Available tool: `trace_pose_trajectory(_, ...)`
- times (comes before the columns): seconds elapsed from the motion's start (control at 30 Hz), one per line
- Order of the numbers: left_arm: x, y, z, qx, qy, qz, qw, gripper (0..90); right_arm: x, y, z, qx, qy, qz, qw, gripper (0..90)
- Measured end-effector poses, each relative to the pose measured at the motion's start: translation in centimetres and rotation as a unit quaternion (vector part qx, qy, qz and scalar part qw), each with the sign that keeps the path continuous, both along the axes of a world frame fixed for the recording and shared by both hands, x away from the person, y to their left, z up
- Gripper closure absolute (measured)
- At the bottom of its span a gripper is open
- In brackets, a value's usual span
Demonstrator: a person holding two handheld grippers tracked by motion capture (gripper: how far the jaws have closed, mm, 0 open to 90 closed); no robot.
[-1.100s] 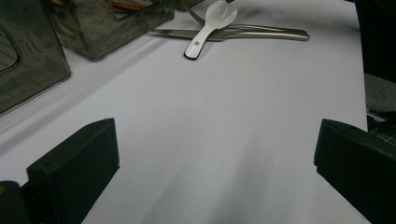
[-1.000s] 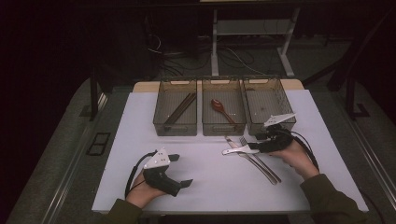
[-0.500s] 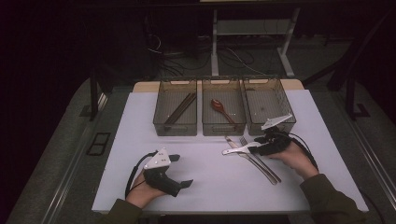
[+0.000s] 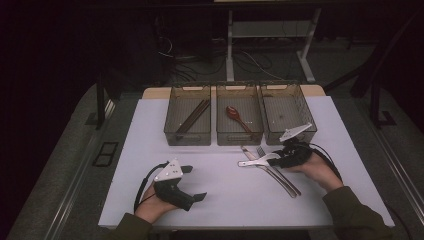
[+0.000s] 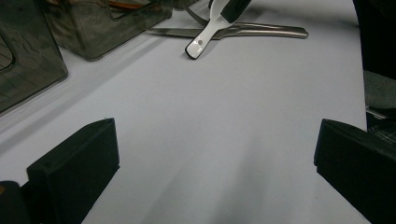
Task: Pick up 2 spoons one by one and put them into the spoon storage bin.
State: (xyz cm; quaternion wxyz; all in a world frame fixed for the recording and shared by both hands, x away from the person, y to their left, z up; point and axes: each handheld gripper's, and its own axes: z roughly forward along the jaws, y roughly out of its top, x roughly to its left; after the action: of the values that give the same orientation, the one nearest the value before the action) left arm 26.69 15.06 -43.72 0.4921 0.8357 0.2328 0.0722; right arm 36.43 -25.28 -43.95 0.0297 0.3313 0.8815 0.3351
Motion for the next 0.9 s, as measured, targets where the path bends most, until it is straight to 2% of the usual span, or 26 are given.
trace_pose_trajectory(0.63, -0.01, -0.06, -0.01, 0.001, 0.0, -0.001, 1.0, 0.0, -0.23, -0.57, 0.24, 0.007, 0.006, 0.032, 0.9994, 73.8)
trace_pose_trajectory(0.9, -0.04, -0.06, 0.0, 0.001, 0.0, -0.001, 1.0, 0.0, -0.29, -0.7, 0.41, 0.009, 0.003, 0.035, 0.9993, 78.2)
